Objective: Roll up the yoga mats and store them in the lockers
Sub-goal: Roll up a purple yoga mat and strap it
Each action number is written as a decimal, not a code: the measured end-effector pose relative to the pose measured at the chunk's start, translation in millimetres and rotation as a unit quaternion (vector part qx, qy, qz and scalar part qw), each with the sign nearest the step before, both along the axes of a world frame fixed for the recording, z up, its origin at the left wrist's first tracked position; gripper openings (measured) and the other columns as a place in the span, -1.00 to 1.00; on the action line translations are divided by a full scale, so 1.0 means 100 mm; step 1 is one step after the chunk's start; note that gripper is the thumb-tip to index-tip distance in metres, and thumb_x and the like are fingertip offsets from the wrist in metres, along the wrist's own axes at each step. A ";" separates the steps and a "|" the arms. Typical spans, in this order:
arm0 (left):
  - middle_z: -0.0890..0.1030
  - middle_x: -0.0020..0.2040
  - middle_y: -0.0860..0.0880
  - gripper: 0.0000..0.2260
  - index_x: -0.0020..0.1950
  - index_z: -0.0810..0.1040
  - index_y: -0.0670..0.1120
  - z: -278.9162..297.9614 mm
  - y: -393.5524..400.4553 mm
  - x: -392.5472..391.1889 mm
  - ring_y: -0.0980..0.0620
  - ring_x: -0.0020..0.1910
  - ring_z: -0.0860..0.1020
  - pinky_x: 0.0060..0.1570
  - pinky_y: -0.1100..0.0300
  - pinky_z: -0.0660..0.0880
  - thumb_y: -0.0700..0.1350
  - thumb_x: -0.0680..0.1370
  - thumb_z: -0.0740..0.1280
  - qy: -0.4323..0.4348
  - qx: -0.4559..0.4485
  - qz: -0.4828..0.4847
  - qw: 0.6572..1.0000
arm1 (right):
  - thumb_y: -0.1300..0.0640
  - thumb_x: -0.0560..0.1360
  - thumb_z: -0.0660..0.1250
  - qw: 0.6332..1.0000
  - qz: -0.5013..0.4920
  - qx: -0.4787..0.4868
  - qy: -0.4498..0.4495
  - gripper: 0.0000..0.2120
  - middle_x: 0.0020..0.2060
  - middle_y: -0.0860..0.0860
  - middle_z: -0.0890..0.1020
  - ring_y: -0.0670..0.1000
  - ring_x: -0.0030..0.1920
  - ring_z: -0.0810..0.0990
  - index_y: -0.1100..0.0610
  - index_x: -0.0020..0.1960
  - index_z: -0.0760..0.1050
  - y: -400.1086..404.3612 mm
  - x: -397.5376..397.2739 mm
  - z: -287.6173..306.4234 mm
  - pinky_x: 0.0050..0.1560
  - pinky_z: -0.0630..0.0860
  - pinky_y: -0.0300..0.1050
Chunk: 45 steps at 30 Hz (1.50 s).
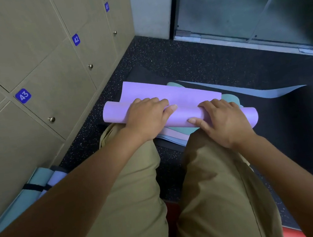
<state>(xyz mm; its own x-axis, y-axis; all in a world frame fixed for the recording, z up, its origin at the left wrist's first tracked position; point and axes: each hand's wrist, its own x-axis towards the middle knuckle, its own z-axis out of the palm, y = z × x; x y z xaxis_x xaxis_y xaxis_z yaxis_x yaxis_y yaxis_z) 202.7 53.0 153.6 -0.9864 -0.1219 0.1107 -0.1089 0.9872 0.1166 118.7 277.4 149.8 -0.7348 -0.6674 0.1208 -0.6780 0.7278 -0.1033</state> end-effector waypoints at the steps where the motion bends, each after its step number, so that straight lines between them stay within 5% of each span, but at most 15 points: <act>1: 0.61 -0.03 -0.03 -0.46 0.12 0.55 0.00 0.00 -0.02 -0.03 -0.13 0.02 0.57 0.09 -0.04 0.38 0.25 0.68 -0.14 -0.008 -0.014 -0.013 1.000 | -0.47 0.54 -0.11 1.000 -0.007 0.004 0.016 -0.22 -0.01 0.10 0.63 0.20 0.04 0.56 0.10 0.25 0.54 -0.02 0.00 -0.03 0.08 0.39 0.11; 7: 0.44 -0.19 0.03 -0.44 0.09 0.39 0.01 0.03 -0.30 -0.10 -0.13 -0.12 0.53 -0.22 0.03 0.29 0.46 0.54 -0.04 -0.047 -0.089 -0.105 0.989 | -0.48 0.53 -0.20 0.999 -0.019 0.030 0.032 -0.23 -0.14 0.07 0.63 0.18 -0.08 0.58 0.07 0.10 0.53 -0.12 -0.08 -0.02 -0.05 0.42 0.06; 13: 0.55 -0.18 -0.04 -0.31 0.02 0.28 -0.02 0.13 -0.36 -0.15 -0.13 -0.28 0.44 -0.31 0.04 0.21 0.60 0.39 0.13 -0.060 -0.167 -0.123 0.976 | -0.58 0.40 -0.25 0.997 0.012 0.060 0.039 -0.16 -0.19 0.02 0.62 0.12 -0.19 0.57 0.07 0.00 0.45 -0.17 -0.16 0.06 -0.23 0.27 -0.03; 17: 0.61 -0.16 -0.05 -0.32 -0.01 0.30 0.00 0.29 -0.35 -0.27 -0.13 -0.31 0.41 -0.29 0.04 0.26 0.62 0.38 0.10 -0.055 -0.179 -0.133 0.973 | -0.64 0.33 -0.40 0.996 0.038 0.061 0.047 -0.03 -0.18 0.02 0.64 0.11 -0.23 0.59 0.05 0.05 0.45 -0.10 -0.25 0.20 -0.22 0.50 0.01; 20: 0.60 -0.18 -0.05 -0.36 -0.05 0.27 0.02 0.50 -0.32 -0.34 -0.13 -0.30 0.41 -0.28 0.03 0.25 0.61 0.39 0.08 -0.056 -0.177 -0.143 0.972 | -0.64 0.30 -0.46 0.994 0.052 0.051 0.076 0.01 -0.21 0.01 0.65 0.12 -0.26 0.58 0.05 0.02 0.45 -0.03 -0.34 0.37 -0.28 0.45 -0.02; 29: 0.34 -0.32 0.08 -0.34 -0.06 0.27 0.05 1.13 -0.11 0.08 -0.13 -0.28 0.42 -0.28 0.04 0.31 0.63 0.32 0.10 -0.101 -0.142 -0.149 0.973 | -0.73 0.21 -0.14 0.988 0.079 0.075 0.111 -0.14 -0.34 -0.09 0.48 0.08 -0.35 0.42 0.02 -0.09 0.37 0.16 -0.04 0.93 -0.37 0.26 -0.07; 34: 0.36 -0.29 0.13 -0.24 0.23 0.27 0.16 1.26 0.04 0.57 -0.04 -0.21 0.45 -0.34 0.12 0.24 0.63 0.25 0.22 -0.159 -0.088 -0.141 0.973 | -0.74 0.21 -0.10 0.993 0.074 0.082 0.048 -0.18 -0.40 -0.12 0.39 0.04 -0.35 0.42 0.01 -0.13 0.27 0.31 0.51 1.05 -0.37 0.21 -0.04; 37: 0.49 -0.24 0.11 -0.37 0.11 0.25 0.25 1.21 0.15 0.89 0.13 -0.21 0.46 -0.32 0.18 0.27 0.63 0.26 0.22 -0.179 -0.019 -0.145 0.973 | -0.74 0.21 -0.13 0.992 0.075 0.093 0.028 -0.16 -0.35 -0.07 0.51 0.05 -0.34 0.49 0.01 -0.12 0.31 0.44 0.82 1.03 -0.36 0.29 -0.04; 42: 0.46 -0.11 0.18 -0.36 0.06 0.31 0.26 1.06 0.29 1.43 0.14 -0.10 0.49 -0.07 0.11 0.45 0.68 0.21 0.13 -0.183 0.069 -0.150 0.969 | -0.74 0.27 -0.11 0.993 0.096 0.063 0.034 -0.18 -0.43 -0.08 0.48 0.07 -0.48 0.33 0.01 -0.17 0.37 0.67 1.38 0.96 -0.47 -0.01 -0.15; 45: 0.43 -0.12 0.17 -0.37 0.04 0.39 0.21 0.95 0.38 1.74 0.14 -0.12 0.46 -0.09 0.15 0.44 0.66 0.25 0.18 -0.162 0.093 -0.163 0.969 | -0.70 0.33 -0.03 0.994 0.106 0.032 0.022 -0.24 -0.51 -0.08 0.43 0.05 -0.57 0.38 0.02 -0.25 0.38 0.79 1.65 0.92 -0.47 -0.01 -0.15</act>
<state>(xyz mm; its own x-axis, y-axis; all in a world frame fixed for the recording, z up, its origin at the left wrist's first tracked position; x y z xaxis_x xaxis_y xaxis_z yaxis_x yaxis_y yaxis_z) 376.6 91.0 248.2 -0.9549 0.2140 -0.2058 0.1447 0.9407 0.3069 283.6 356.1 242.1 -0.5721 -0.8137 0.1027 -0.8194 0.5725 -0.0286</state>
